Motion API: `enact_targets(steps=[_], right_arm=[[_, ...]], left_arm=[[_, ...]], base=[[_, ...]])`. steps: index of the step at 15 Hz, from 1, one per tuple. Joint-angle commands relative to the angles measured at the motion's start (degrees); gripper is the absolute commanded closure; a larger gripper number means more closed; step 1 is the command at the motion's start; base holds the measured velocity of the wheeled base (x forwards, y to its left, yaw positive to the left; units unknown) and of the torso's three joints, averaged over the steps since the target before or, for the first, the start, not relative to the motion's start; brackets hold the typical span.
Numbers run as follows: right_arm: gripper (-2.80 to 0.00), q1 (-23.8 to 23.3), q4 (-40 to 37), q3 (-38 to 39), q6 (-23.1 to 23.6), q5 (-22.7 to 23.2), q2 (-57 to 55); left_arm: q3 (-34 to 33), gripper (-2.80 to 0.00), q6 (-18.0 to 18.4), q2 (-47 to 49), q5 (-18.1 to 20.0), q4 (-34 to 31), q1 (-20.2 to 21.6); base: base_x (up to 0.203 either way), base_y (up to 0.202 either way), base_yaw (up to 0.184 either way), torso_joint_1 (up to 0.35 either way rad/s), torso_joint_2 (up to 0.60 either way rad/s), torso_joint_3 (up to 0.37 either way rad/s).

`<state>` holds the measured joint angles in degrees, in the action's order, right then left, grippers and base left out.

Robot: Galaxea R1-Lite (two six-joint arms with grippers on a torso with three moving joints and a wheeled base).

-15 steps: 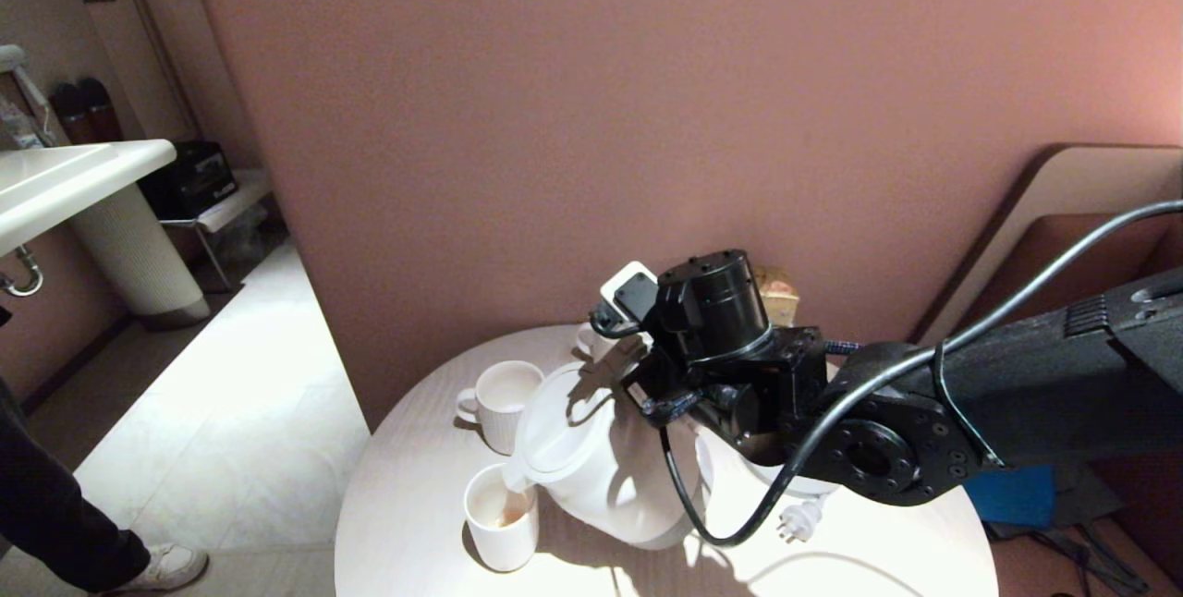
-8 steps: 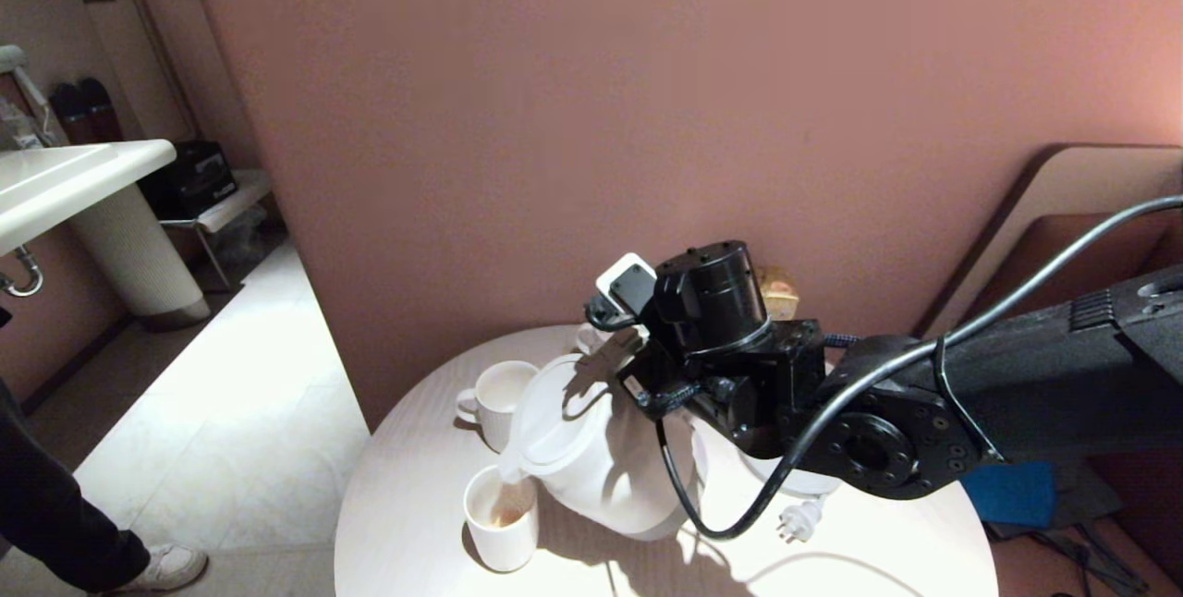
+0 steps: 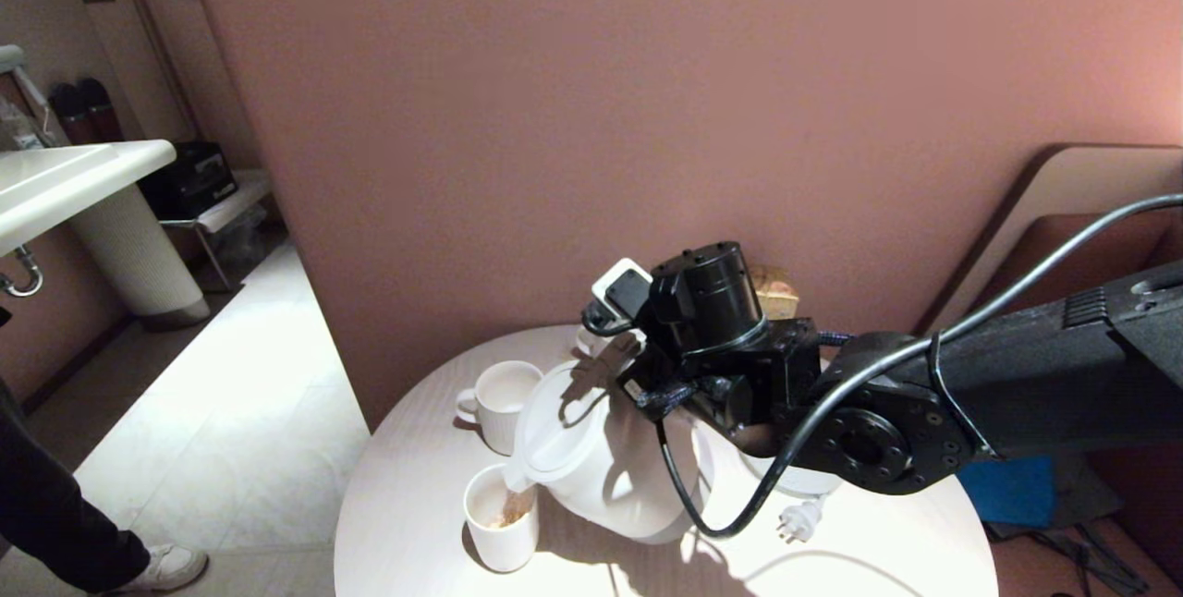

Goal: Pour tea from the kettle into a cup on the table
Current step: Pour water into the cup

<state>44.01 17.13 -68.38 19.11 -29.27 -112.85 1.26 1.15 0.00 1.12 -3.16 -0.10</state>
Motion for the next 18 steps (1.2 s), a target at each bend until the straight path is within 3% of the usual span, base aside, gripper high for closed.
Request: enact_targets(steps=[1, 18], right_arm=[[0.0, 0.03, 0.1, -0.08, 0.31, -0.17, -0.09], [0.0, 0.82, -0.08, -0.7, 3.04, -0.44, -0.97]], left_arm=[[-0.03, 0.0, 0.0, 0.09, -0.05, -0.01, 0.01], [0.01, 0.0, 0.0, 0.09, 0.0, -0.01, 0.01]], base=[[0.0, 0.0, 0.0, 0.0, 0.0, 0.0], [0.0, 0.0, 0.0, 0.0, 0.0, 0.0]])
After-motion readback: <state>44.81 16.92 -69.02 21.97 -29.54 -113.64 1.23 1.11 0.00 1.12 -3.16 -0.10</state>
